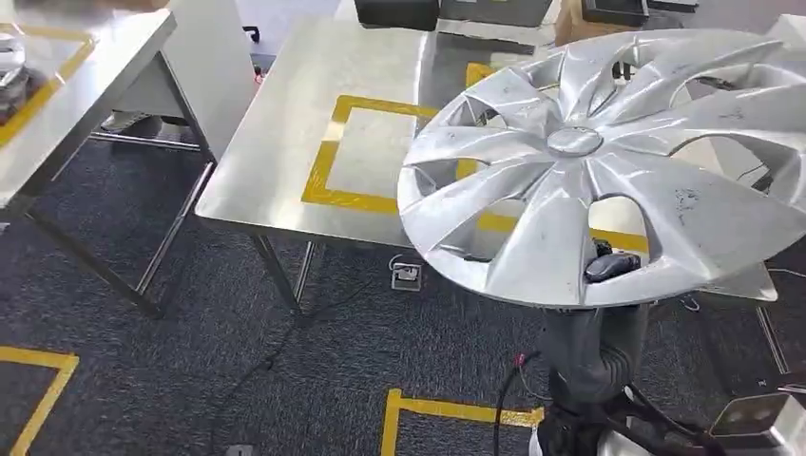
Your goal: Take the parts from the cabinet and place them on the table.
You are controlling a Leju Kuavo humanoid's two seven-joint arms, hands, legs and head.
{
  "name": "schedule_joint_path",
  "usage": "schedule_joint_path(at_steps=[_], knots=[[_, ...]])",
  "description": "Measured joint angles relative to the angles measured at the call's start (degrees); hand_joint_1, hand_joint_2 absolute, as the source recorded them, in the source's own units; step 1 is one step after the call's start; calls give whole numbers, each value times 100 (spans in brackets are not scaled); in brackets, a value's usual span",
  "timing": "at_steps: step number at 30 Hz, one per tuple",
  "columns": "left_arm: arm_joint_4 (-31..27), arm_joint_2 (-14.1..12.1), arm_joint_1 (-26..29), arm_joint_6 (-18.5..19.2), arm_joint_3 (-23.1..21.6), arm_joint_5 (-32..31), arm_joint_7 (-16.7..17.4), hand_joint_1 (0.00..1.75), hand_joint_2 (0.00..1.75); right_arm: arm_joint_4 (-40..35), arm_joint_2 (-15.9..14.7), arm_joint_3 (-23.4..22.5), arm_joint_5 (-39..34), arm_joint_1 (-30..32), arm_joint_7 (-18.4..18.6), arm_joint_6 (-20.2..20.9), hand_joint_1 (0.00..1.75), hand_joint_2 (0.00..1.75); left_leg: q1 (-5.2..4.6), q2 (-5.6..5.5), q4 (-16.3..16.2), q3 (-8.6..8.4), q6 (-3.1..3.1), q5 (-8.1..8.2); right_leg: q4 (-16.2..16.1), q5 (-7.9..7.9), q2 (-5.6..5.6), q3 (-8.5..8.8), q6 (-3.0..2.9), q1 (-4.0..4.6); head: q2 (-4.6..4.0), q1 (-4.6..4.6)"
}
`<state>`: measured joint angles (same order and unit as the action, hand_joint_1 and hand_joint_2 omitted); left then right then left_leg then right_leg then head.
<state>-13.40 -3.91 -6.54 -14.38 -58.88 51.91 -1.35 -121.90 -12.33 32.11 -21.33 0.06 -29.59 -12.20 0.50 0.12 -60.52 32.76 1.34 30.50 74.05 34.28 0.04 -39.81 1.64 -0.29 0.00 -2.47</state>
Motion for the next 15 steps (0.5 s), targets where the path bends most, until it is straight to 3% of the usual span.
schedule_joint_path(at_steps=[2,3,4,5,7,9,10,12,13,14,15], knots=[[0,89,-1,35,0,-39,122,0,175,-91,-59,-33,104,41,204,-152,175,175,-29,-27,8,-125,-2,77,-971,-690,5,322,-132,49,0,-39],[0,129,2,48,0,-50,150,0,175,-142,-83,-39,142,44,259,-203,175,175,-11,-27,25,-117,0,103,-1303,-816,5,426,-228,103,0,-42],[0,170,-18,57,0,-57,155,0,175,-195,-103,-41,179,59,286,-253,175,175,-49,-50,13,-118,-35,122,-1379,-767,-8,466,-281,110,0,16],[-4,196,-13,59,-2,-63,146,0,175,-257,-107,-46,220,63,288,-288,175,175,-16,-48,23,-91,-65,110,-1478,-707,-2,500,-282,132,0,-41],[-7,244,-3,55,-2,-72,35,0,175,-380,-153,-72,275,84,284,-354,175,175,-2,-37,87,-115,-120,112,-1508,-698,3,503,-296,143,0,-48],[-7,245,-6,-13,-2,-63,-70,0,175,-459,-157,-70,280,71,275,-384,175,175,-52,-21,16,-169,-181,195,-1732,-741,-24,701,-266,75,0,-40],[-7,245,-16,-42,-2,-59,-103,0,175,-476,-164,-70,280,31,275,-387,175,175,-44,-22,-262,-29,-197,345,-1771,-728,-27,747,-288,53,0,-6],[-7,245,-18,-70,-2,-48,-140,0,175,-496,-173,-72,273,-36,277,-393,175,175,-13,-28,-1091,483,-230,653,-1766,-681,-21,780,-298,42,0,68],[-4,240,-8,-72,-2,-44,-153,0,175,-513,-179,-72,269,-40,277,-393,175,175,-1,-29,-1392,706,-248,709,-1765,-652,-14,806,-291,42,0,96],[-2,234,2,-72,-2,-37,-166,0,175,-522,-186,-72,260,-39,279,-393,175,175,2,-24,-1479,835,-265,620,-1755,-607,-11,847,-284,36,0,101],[0,234,7,-72,-2,-31,-193,0,175,-524,-188,-72,242,-40,284,-393,175,175,2,-21,-1326,821,-273,408,-1746,-563,-1,897,-266,30,0,109]])
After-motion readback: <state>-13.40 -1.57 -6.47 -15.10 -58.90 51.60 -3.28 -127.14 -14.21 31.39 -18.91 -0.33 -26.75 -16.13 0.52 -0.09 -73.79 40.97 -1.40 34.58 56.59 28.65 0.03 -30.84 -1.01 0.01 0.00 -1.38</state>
